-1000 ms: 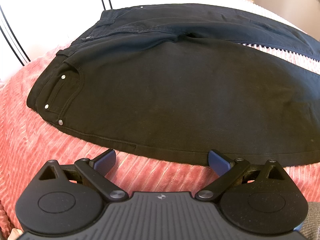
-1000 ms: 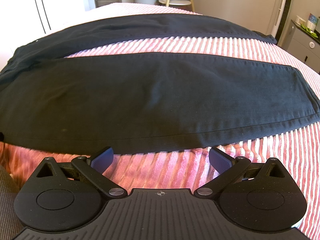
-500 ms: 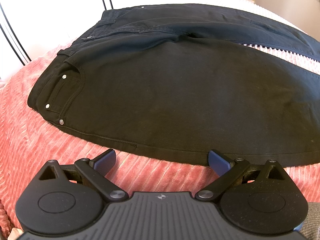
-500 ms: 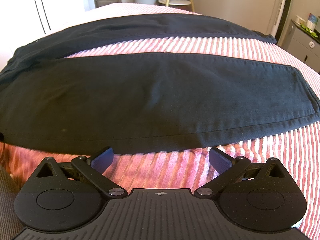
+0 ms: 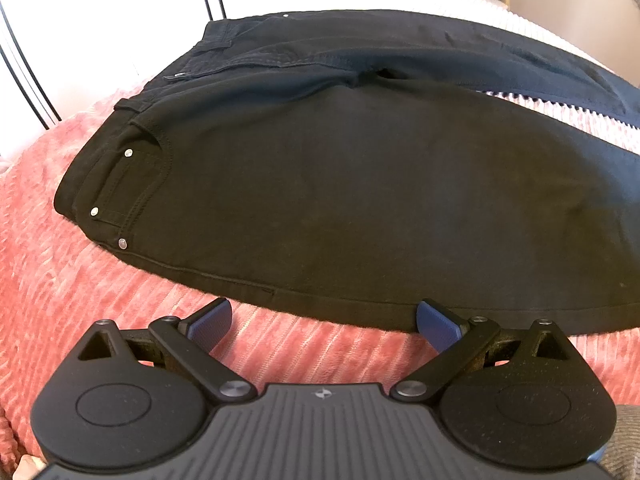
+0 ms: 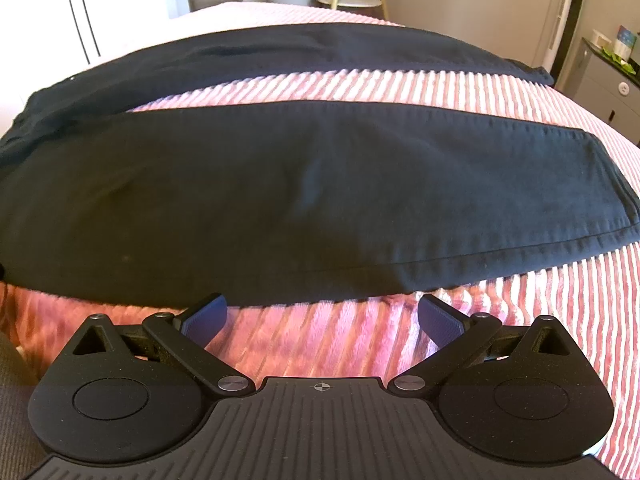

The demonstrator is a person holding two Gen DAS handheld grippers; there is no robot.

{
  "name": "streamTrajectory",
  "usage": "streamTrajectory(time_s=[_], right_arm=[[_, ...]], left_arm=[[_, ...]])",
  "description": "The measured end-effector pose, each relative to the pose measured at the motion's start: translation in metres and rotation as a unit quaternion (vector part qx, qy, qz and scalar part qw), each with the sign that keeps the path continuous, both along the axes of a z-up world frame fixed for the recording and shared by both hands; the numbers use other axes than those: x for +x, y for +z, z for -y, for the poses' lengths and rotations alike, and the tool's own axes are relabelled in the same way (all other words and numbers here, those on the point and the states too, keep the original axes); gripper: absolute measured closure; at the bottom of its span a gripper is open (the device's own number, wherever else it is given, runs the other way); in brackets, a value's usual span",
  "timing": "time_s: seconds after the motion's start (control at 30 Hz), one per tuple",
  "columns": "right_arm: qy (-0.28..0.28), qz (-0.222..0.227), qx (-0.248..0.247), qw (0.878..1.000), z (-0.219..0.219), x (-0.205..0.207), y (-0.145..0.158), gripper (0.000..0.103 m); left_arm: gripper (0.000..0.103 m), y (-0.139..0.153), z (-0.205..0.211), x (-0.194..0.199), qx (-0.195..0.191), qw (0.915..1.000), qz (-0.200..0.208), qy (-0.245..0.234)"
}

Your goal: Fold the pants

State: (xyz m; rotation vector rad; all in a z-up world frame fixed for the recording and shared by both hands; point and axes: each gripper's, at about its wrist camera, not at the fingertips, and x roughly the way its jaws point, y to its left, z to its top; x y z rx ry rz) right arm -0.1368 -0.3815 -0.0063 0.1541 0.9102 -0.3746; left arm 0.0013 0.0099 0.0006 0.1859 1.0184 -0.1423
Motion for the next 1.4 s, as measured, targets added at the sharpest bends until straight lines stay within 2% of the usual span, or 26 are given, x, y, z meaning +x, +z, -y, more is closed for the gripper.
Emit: streamTrajectory(time_s=[0.3,0.57,0.7,0.87,0.97,1.07,1.13,1.2,1.27,1.3,1.37,1.4], right_arm=[[-0.002,-0.005,0.009,1.000,0.004,0.003,0.000,0.000],[-0.030,-0.003,0.066,0.997,0.028,0.013,0.001,0.000],[-0.070,-0.004,0.076,0.995,0.048,0.022,0.000,0.000],[-0.101,-0.015,0.127,0.987,0.072,0.027,-0.010,0.000],[-0.110,-0.017,0.162,0.980,0.084,0.026,-0.011,0.000],[-0.058,-0.086,0.169,0.980,0.090,0.043,-0.004,0.000],[-0.058,-0.094,0.215,0.970,0.108,0.054,0.012,0.000],[-0.081,-0.063,0.284,0.953,0.138,0.072,0.030,0.000],[-0.111,-0.035,0.347,0.931,0.172,0.106,0.043,0.000],[-0.139,-0.033,0.381,0.913,0.188,0.124,0.046,0.000],[-0.169,-0.055,0.426,0.887,0.206,0.159,0.049,0.000],[-0.166,-0.056,0.431,0.885,0.209,0.175,0.054,0.000]], left_arm=[[0.004,0.000,-0.004,0.006,-0.011,0.9999,-0.010,-0.002],[0.004,-0.001,-0.010,0.010,-0.015,0.9997,-0.013,0.014],[0.004,0.009,-0.011,0.012,0.002,0.9989,0.019,0.044],[0.004,0.032,-0.005,0.031,-0.029,0.9934,0.072,0.084],[0.004,0.038,0.011,0.053,-0.033,0.9878,0.107,0.108],[0.004,0.032,0.029,0.082,-0.043,0.9872,0.112,0.105],[0.004,0.021,0.041,0.098,-0.037,0.9875,0.120,0.095],[0.004,0.008,0.052,0.110,-0.009,0.9840,0.149,0.097],[0.004,-0.008,0.058,0.118,0.011,0.9789,0.180,0.096],[0.004,-0.017,0.058,0.123,0.013,0.9783,0.187,0.089],[0.004,-0.034,0.056,0.128,0.012,0.9811,0.177,0.076],[0.004,-0.041,0.052,0.127,-0.002,0.9802,0.184,0.072]])
